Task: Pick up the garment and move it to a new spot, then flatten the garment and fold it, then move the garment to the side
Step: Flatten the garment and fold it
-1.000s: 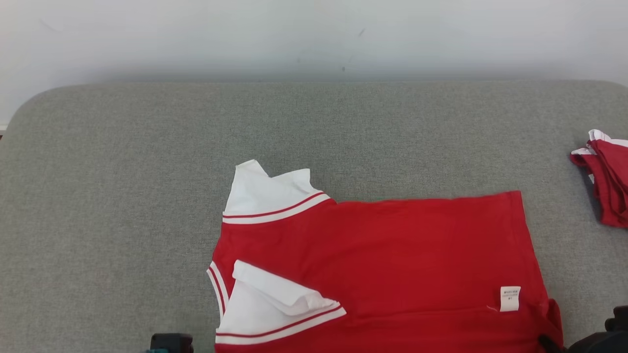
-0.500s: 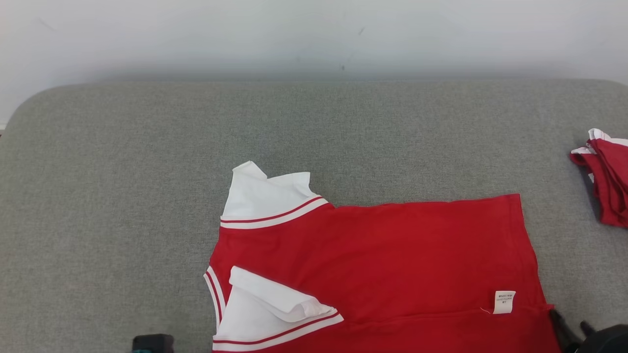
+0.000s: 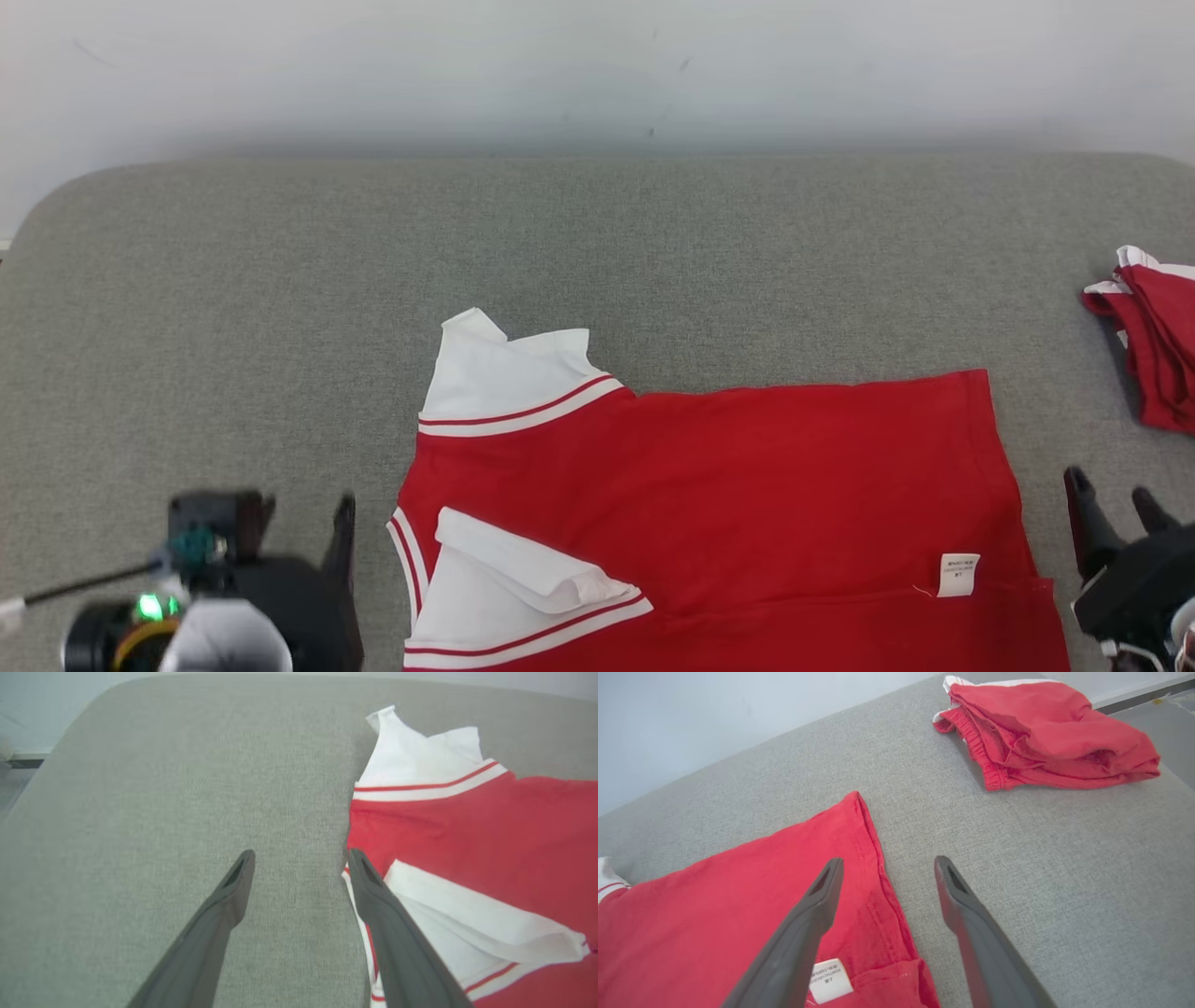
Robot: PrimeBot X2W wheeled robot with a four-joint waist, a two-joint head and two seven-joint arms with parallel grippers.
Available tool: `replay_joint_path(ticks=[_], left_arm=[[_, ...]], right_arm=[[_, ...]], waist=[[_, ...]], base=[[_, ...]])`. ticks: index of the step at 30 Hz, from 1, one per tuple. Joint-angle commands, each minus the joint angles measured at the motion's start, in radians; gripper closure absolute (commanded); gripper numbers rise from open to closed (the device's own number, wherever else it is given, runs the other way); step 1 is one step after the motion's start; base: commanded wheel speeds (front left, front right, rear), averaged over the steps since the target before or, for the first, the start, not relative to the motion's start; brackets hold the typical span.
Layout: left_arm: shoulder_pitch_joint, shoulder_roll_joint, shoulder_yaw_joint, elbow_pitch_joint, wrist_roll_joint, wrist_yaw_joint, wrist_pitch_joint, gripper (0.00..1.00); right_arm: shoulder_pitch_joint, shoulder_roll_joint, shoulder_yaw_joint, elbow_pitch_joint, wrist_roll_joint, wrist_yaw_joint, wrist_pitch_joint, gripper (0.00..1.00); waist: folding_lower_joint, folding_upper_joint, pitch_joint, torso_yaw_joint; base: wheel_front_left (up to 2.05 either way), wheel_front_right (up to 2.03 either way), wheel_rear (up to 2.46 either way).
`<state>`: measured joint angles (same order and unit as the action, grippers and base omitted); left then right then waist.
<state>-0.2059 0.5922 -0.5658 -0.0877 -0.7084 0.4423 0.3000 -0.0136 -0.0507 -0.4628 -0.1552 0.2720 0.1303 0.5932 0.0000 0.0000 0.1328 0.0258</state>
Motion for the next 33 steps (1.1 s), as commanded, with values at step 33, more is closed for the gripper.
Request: replay_joint_path(ticks=[33], left_arm=[[-0.752, -0.14, -0.181, 0.583, 0.1, -0.382, 0.227, 0.0]], right_arm=[[-0.336, -0.036, 0.216, 0.086, -0.078, 0.001, -0.077, 0.0]], waist=[[0.0, 0.0, 0.238, -0.092]], base=[[0.0, 0.0, 0.0]])
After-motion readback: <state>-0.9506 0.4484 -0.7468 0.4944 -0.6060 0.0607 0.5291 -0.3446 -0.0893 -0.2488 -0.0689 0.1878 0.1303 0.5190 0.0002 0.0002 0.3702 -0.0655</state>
